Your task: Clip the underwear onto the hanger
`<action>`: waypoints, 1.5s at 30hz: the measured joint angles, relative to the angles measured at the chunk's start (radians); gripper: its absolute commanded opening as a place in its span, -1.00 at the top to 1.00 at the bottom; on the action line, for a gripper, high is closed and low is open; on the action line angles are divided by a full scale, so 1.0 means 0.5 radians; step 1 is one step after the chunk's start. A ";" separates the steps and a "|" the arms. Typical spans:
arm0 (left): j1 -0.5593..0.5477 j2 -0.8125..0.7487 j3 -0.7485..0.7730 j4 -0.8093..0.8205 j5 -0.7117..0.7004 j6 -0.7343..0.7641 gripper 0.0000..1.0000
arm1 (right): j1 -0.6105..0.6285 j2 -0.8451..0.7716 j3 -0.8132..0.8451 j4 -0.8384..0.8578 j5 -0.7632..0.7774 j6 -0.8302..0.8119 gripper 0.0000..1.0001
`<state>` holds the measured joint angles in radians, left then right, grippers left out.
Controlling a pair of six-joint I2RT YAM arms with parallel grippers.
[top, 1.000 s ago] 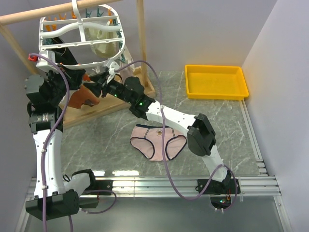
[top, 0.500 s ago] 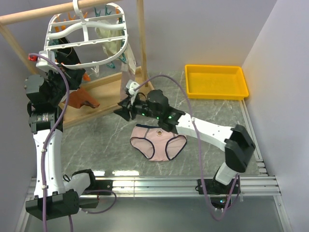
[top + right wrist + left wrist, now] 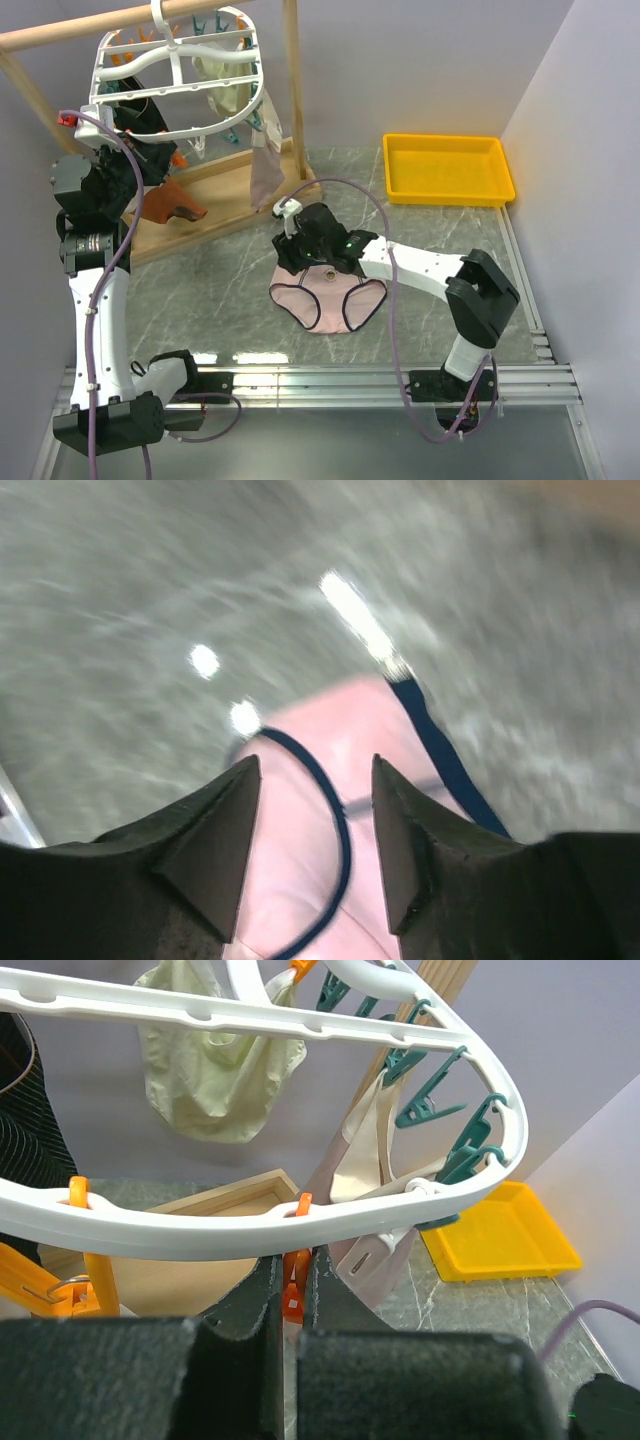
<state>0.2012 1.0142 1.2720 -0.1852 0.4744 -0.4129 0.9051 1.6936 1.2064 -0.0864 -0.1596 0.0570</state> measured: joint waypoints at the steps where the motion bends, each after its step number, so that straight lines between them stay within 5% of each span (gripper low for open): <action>1: 0.000 0.000 0.000 0.000 0.000 0.000 0.99 | -0.007 0.026 -0.001 -0.037 0.042 0.020 -0.18; 25: 0.000 -0.031 -0.011 0.002 -0.001 0.010 0.99 | -0.114 0.641 0.418 -0.487 0.373 0.315 -0.97; 35: 0.000 -0.034 -0.019 0.004 -0.001 0.010 0.99 | -0.099 0.734 0.482 -0.606 0.393 0.289 -0.98; 45: 0.000 -0.034 -0.019 0.003 -0.002 0.016 0.99 | -0.066 0.793 0.537 -0.625 0.465 0.201 -0.53</action>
<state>0.2012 0.9974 1.2625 -0.1837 0.4736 -0.4049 0.8719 2.0899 1.4750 -0.3988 0.0727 0.1577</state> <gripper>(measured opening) 0.062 0.805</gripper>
